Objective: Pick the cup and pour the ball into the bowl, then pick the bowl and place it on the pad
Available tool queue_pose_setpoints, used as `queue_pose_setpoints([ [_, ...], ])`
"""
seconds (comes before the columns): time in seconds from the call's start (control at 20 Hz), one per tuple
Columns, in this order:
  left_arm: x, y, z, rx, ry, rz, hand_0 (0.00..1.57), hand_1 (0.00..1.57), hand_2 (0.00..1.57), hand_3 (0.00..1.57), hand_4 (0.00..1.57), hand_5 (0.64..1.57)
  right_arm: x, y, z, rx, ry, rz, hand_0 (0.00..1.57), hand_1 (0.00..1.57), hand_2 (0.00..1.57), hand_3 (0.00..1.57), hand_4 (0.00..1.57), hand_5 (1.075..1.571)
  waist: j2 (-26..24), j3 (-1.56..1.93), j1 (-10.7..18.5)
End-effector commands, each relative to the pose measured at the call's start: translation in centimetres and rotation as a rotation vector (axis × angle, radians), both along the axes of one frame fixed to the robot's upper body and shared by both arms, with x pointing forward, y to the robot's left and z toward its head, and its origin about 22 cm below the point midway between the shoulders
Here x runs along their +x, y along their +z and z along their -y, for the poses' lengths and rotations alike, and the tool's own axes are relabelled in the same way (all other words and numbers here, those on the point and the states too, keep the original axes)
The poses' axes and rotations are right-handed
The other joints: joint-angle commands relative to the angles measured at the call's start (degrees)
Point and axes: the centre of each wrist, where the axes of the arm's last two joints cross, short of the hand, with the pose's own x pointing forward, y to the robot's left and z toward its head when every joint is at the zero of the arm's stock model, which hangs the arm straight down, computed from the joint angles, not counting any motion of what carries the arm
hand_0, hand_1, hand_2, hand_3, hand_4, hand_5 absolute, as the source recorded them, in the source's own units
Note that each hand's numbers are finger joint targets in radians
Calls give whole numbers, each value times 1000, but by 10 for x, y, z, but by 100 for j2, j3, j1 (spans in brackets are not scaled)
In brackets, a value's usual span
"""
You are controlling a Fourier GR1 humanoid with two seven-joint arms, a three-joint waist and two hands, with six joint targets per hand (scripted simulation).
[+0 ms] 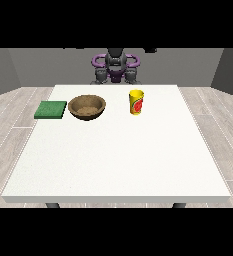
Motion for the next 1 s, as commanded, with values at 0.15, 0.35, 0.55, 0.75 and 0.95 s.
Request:
queue_pose_setpoints([
  [0.15, 21, -22, -12, 67, 24, 232, 0, 0, 0, 0, 570, 1520, 12, -5, -7, 16, 32, 184, 0, 0, 0, 0, 702, 1545, 1467, -2, -74],
  [0.35, 38, -25, -38, 94, 54, 283, 0, 0, 0, 0, 528, 1491, 27, 0, 22, 20, 22, 275, 0, 0, 0, 0, 692, 1551, 2012, 0, -50],
  [0.55, 47, -60, -37, 103, 18, 266, 0, 0, 0, 0, 307, 1480, 30, -4, 29, 9, 10, 298, 0, 0, 0, 0, 683, 1553, 2141, -1, -197],
  [0.75, 41, -109, -16, 108, 9, 164, 0, 0, 0, 0, 0, 1451, 27, -22, 50, 8, 23, 220, 0, 0, 0, 0, 667, 1559, 1723, 1, -198],
  [0.95, 66, -104, -14, 140, -2, 135, 0, 0, 0, 0, 108, 1436, 44, -13, 67, 5, 14, 192, 0, 0, 0, 0, 665, 1559, 1590, 1, -113],
])
